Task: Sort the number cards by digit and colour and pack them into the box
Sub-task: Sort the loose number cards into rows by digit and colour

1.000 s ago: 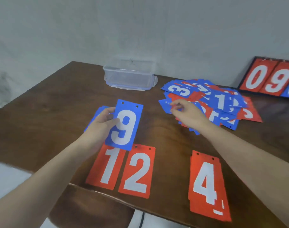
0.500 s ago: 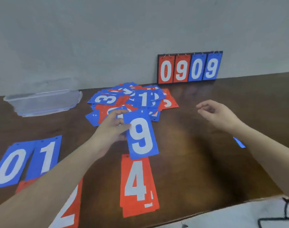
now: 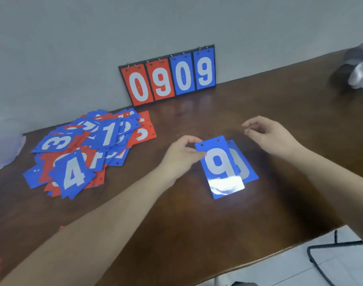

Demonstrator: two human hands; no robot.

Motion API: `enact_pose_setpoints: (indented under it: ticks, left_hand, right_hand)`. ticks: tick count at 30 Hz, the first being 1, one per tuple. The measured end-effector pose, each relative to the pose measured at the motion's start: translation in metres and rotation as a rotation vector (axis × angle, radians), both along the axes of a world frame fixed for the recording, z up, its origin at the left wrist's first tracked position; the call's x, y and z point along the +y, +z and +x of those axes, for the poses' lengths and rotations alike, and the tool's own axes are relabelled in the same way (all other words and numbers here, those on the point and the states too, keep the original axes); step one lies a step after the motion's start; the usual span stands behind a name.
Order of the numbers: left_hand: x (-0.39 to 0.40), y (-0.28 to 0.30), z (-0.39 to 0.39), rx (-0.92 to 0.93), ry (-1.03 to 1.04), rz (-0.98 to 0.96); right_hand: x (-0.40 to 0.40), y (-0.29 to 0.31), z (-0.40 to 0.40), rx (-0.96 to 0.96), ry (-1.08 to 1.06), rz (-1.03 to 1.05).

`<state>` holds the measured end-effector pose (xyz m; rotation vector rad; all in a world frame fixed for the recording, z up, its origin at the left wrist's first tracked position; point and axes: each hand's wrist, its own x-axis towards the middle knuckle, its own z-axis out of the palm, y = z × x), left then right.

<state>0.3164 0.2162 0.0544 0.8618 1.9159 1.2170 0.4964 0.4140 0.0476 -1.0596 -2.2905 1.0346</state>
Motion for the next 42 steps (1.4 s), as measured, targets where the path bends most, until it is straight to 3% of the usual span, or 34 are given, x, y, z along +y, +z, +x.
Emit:
enact_pose_setpoints:
  ticks: [4,9,12,14,16,29,42]
  left_hand:
    - [0.042,-0.020,0.013,0.178,0.026,-0.045]
    - [0.053,-0.035,0.013,0.757,-0.036,-0.178]
    - [0.046,-0.031,0.005,0.859,-0.286,-0.086]
    - [0.042,-0.031,0.001,0.916,-0.508,-0.104]
    - [0.042,-0.035,0.001,0.970,-0.598,-0.123]
    - [0.040,-0.035,-0.011,0.939,-0.480,-0.152]
    - [-0.117,-0.021,-0.117,0.874,-0.335,-0.182]
  right_hand:
    - [0.027,-0.013,0.000,0.015,0.051,-0.033]
    - [0.053,-0.019,-0.003,0.042,0.098,-0.074]
    - [0.062,-0.020,-0.006,0.053,0.116,-0.076]
    - [0.065,-0.021,-0.010,0.051,0.122,-0.075]
    - [0.066,-0.022,-0.012,0.047,0.127,-0.079]
    - [0.041,-0.013,-0.027,0.033,0.098,-0.075]
    - [-0.108,0.011,-0.112,0.041,0.162,-0.048]
